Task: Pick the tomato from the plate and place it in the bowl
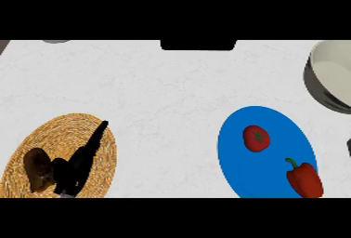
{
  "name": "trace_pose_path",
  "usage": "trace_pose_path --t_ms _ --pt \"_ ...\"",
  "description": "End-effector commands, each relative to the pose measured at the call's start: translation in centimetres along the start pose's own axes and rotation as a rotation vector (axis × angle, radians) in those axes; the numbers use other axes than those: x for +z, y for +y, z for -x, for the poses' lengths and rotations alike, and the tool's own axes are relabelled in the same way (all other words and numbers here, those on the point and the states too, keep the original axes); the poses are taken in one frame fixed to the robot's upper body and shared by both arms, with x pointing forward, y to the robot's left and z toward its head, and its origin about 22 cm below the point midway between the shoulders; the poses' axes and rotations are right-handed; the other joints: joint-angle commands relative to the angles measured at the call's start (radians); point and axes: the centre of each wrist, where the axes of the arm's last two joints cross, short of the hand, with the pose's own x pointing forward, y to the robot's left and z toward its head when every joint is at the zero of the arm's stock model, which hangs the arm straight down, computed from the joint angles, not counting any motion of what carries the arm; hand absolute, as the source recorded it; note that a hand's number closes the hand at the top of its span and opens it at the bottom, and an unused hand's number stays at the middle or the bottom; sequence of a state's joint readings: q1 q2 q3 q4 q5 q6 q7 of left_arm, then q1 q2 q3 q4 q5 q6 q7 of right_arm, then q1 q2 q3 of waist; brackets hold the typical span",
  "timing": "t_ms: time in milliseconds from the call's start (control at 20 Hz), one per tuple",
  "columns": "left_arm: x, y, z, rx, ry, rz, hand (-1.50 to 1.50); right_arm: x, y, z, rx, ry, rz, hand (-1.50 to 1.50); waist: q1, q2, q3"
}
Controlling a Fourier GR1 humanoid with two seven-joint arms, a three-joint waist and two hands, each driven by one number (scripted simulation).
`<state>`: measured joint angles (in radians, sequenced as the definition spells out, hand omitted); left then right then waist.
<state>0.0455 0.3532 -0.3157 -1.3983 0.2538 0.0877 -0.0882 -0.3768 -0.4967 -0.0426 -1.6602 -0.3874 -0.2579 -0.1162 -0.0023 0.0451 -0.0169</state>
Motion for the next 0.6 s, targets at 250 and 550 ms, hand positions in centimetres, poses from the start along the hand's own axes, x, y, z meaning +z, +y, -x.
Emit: trace_pose_path --t_ms 250,550 --pt "-2.8 3.6 -10.1 0.145 -0.397 -0.121 0.00 4.5 1.9 6.3 -0.080 0.581 -0.176 -1.50 0.043 -0.043 0.016" --pt "-3.6 5.8 -10.6 0.218 -0.342 -0.128 0.00 7.6 1.4 9.9 0.444 0.627 -0.010 -1.50 0.010 -0.043 0.016"
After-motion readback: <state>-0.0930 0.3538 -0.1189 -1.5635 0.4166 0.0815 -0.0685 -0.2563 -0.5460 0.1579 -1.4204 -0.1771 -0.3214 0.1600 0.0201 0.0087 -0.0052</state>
